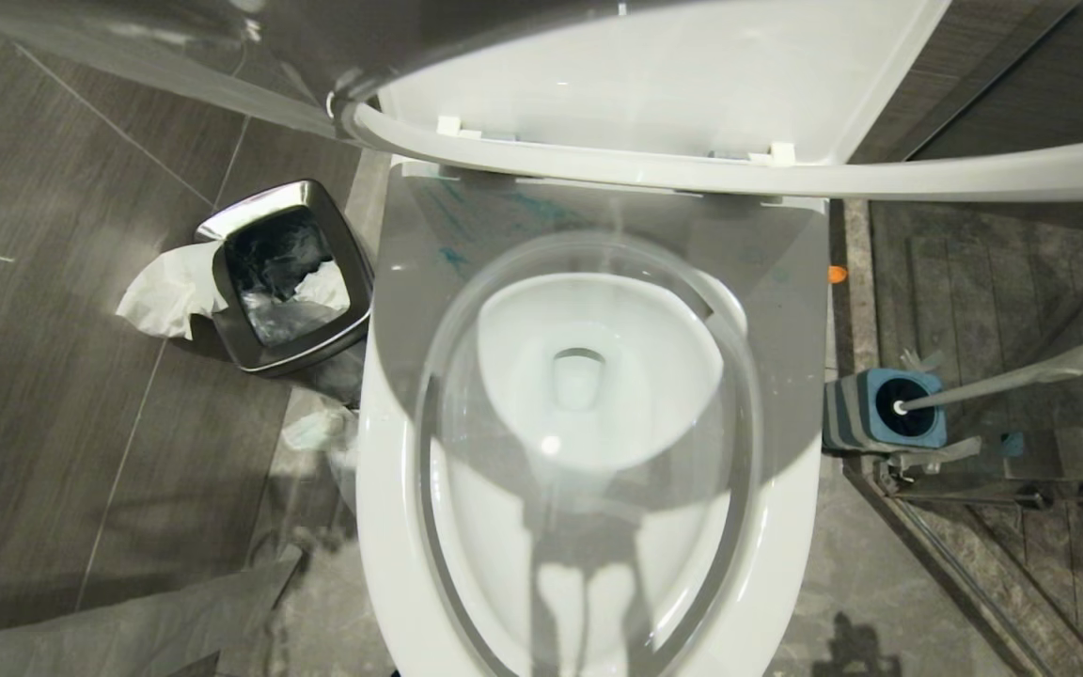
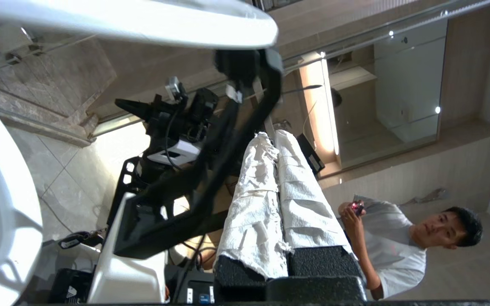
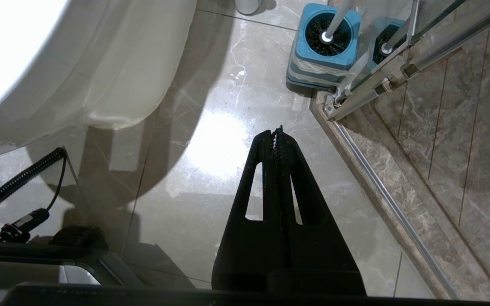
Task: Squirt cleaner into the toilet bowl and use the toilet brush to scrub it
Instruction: Close the toilet lid
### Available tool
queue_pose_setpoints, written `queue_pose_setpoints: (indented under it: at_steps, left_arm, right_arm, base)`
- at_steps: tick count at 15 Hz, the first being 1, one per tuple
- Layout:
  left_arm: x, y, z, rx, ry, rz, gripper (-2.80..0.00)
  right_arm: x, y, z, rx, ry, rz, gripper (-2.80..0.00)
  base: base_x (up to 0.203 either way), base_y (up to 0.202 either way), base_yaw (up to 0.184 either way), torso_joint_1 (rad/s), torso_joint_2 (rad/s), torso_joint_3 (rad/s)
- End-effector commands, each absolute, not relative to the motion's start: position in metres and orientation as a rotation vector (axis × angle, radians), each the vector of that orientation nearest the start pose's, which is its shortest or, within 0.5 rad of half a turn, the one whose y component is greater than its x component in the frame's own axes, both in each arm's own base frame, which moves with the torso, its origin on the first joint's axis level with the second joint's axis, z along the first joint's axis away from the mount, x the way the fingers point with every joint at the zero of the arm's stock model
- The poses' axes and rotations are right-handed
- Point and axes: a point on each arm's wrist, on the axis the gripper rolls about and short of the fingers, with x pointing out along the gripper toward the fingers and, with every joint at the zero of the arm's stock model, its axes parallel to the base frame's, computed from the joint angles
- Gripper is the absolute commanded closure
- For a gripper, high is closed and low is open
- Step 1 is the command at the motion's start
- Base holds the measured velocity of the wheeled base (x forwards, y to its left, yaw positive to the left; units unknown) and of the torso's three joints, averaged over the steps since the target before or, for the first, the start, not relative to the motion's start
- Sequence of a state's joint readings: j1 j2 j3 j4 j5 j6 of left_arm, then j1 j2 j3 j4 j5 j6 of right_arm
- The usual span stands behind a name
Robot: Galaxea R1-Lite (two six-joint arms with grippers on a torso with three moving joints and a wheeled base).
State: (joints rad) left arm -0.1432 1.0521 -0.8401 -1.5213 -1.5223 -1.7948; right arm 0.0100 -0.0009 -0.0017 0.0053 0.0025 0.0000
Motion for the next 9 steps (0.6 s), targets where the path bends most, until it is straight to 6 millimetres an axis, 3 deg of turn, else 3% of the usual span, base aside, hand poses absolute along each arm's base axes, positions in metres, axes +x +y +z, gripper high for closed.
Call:
queue_pose_setpoints:
  at_steps: [1, 9]
  left_arm:
    - [0.08, -0.034, 0.378, -0.423, 0.419, -1.671, 0.0]
    - [0.115, -0.052, 0.369, -0.456, 0.506, -1.75, 0.0]
  right_arm:
    - [-0.023, 0.0, 0.075, 0.0, 0.005, 0.014, 0.0]
    - [-0.023, 0.0, 0.075, 0.0, 0.005, 0.014, 0.0]
  base:
    - [0.0, 0.0, 0.0, 0.0, 0.0, 0.0]
    - [0.0, 0.0, 0.0, 0.0, 0.0, 0.0]
